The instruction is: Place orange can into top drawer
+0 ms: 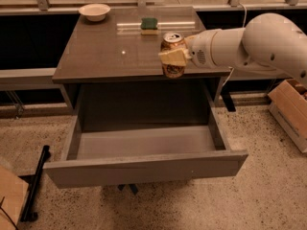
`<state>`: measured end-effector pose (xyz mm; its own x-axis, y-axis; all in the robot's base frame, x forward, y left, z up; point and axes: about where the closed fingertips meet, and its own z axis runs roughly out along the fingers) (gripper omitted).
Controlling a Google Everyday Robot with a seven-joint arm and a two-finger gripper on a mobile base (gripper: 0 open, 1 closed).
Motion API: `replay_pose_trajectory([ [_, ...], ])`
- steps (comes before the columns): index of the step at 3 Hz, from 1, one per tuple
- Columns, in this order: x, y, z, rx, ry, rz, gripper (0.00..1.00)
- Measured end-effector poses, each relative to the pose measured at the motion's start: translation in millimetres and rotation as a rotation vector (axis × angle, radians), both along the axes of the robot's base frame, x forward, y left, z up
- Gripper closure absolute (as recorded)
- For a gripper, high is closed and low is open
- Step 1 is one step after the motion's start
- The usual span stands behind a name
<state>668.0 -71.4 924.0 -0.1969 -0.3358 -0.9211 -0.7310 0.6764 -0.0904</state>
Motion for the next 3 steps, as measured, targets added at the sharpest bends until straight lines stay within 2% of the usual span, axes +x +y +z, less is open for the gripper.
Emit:
replay_pose_trajectory([
  [1, -47.9, 31.7, -27.9, -0.030, 0.025, 0.094, 1.00],
  [2, -62.7, 48.8, -70.2, -0.048, 0.060, 0.117, 1.00],
  [3, -63.0, 49.5, -74.4, -0.049, 0.061, 0.111, 1.00],
])
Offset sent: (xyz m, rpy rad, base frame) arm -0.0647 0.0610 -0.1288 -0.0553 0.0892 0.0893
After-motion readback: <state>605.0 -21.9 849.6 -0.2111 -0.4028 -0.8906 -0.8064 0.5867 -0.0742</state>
